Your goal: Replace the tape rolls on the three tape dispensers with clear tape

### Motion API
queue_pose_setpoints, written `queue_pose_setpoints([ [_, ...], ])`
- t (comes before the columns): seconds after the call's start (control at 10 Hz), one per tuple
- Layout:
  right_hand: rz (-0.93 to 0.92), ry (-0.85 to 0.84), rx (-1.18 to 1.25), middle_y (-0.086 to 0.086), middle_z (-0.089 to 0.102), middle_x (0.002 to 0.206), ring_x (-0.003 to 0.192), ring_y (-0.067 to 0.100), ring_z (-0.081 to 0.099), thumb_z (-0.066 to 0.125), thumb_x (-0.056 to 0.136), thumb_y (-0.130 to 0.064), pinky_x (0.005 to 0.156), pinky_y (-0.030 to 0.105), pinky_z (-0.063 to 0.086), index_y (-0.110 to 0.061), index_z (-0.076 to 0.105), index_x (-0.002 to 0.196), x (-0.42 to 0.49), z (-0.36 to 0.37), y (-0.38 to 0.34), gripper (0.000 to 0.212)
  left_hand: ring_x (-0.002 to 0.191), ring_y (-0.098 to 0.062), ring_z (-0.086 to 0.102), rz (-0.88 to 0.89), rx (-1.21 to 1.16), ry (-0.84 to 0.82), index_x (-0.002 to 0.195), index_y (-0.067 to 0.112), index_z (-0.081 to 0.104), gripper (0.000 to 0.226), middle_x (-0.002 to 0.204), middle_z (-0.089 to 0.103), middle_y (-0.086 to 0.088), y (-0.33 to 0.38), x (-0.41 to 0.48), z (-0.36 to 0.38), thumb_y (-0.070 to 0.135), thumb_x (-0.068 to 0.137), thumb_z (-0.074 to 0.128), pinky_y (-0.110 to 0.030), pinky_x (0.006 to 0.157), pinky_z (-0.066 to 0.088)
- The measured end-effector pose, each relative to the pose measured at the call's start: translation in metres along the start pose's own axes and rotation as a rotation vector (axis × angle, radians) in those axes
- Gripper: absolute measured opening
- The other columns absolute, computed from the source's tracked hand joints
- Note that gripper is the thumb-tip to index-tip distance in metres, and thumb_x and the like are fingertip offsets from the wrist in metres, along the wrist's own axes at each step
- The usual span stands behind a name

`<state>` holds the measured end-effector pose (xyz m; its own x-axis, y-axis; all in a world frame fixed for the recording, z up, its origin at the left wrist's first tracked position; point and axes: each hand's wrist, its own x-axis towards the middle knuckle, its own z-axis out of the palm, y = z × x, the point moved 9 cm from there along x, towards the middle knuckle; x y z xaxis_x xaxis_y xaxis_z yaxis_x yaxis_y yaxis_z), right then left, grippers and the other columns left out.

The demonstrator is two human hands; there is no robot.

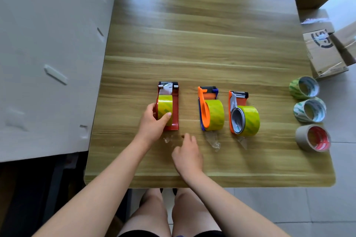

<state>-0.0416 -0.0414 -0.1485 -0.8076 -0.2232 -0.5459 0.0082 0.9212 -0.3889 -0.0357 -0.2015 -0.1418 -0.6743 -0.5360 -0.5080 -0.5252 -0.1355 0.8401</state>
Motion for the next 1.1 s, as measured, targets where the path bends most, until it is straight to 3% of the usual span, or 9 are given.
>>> queue_pose_setpoints([
  [0.1, -0.409, 0.115, -0.267, 0.009, 0.062, 0.102, 0.090, 0.028, 0.064, 0.072, 0.056, -0.018, 0.068, 0.032, 0.054, -0.009, 0.063, 0.102, -0.008, -0.002, -0.034, 0.048, 0.096, -0.022, 0.062, -0.015, -0.018, 0.000, 0.108, 0.014, 0.054, 0.032, 0.102, 0.065, -0.008, 0.000, 0.004, -0.002, 0.013, 0.080, 0.069, -0.045, 0.093, 0.051],
  [0.2, -0.668, -0.084, -0.561, 0.010, 0.068, 0.115, 0.105, 0.024, 0.067, 0.083, 0.036, -0.034, 0.079, 0.033, 0.056, -0.011, 0.070, 0.109, -0.018, 0.042, -0.031, 0.077, 0.094, -0.024, 0.062, -0.021, -0.004, -0.005, 0.110, 0.009, 0.054, 0.035, 0.101, 0.065, -0.010, 0.001, 0.007, -0.004, 0.009, 0.079, 0.070, -0.043, 0.091, 0.051],
  [0.4, -0.631, -0.253, -0.646, 0.012, 0.063, 0.126, 0.115, 0.021, 0.061, 0.081, 0.042, -0.045, 0.089, 0.035, 0.052, -0.007, 0.067, 0.116, -0.026, 0.060, -0.025, 0.084, 0.095, -0.020, 0.062, -0.021, -0.044, 0.028, 0.124, 0.010, 0.042, 0.053, 0.106, 0.063, -0.008, 0.002, 0.003, -0.005, 0.009, 0.079, 0.070, -0.038, 0.084, 0.053],
  [0.5, -0.663, -0.263, -0.618, 0.018, 0.035, 0.150, 0.138, 0.027, 0.036, 0.069, 0.071, -0.036, 0.108, 0.039, 0.036, -0.002, 0.042, 0.139, -0.026, 0.055, -0.032, 0.081, 0.098, -0.024, 0.064, -0.009, -0.056, 0.009, 0.121, 0.013, 0.044, 0.048, 0.110, 0.065, -0.013, 0.000, 0.001, -0.004, 0.007, 0.080, 0.069, -0.040, 0.084, 0.053],
  [0.6, -0.595, -0.413, -0.589, 0.012, 0.014, 0.158, 0.145, 0.027, 0.017, 0.053, 0.086, -0.020, 0.113, 0.040, 0.029, -0.007, 0.023, 0.148, -0.023, 0.043, -0.028, 0.070, 0.092, -0.023, 0.062, 0.034, 0.009, 0.008, 0.127, 0.013, 0.040, 0.057, 0.108, 0.064, -0.015, 0.003, -0.003, -0.006, 0.008, 0.079, 0.070, -0.039, 0.086, 0.052],
  [0.8, -0.464, -0.444, -0.495, 0.012, 0.043, 0.143, 0.124, 0.034, 0.046, 0.048, 0.089, -0.022, 0.100, 0.044, 0.044, -0.012, 0.041, 0.137, -0.020, 0.022, -0.019, 0.050, 0.102, -0.030, 0.057, 0.047, 0.287, 0.088, 0.140, 0.011, 0.023, 0.082, 0.116, 0.055, -0.013, 0.008, -0.010, -0.012, 0.027, 0.077, 0.073, -0.044, 0.092, 0.048],
  [1.0, -0.347, -0.412, -0.461, 0.018, 0.056, 0.127, 0.116, 0.037, 0.052, 0.042, 0.090, -0.020, 0.095, 0.041, 0.046, -0.012, 0.051, 0.128, -0.019, -0.002, 0.001, 0.040, 0.122, -0.035, 0.042, 0.031, 0.490, -0.006, 0.138, 0.003, 0.024, 0.068, 0.132, 0.041, -0.021, 0.021, -0.020, 0.008, 0.013, 0.080, 0.059, -0.042, 0.104, 0.038],
  [1.1, -0.298, -0.364, -0.379, 0.015, 0.055, 0.132, 0.121, 0.033, 0.051, 0.039, 0.089, -0.017, 0.100, 0.038, 0.044, -0.016, 0.052, 0.131, -0.016, -0.022, 0.010, 0.045, 0.122, -0.038, 0.041, -0.033, 0.592, -0.013, 0.135, 0.004, 0.027, 0.065, 0.130, 0.040, -0.022, 0.018, -0.023, 0.004, 0.014, 0.079, 0.058, -0.044, 0.104, 0.038],
])
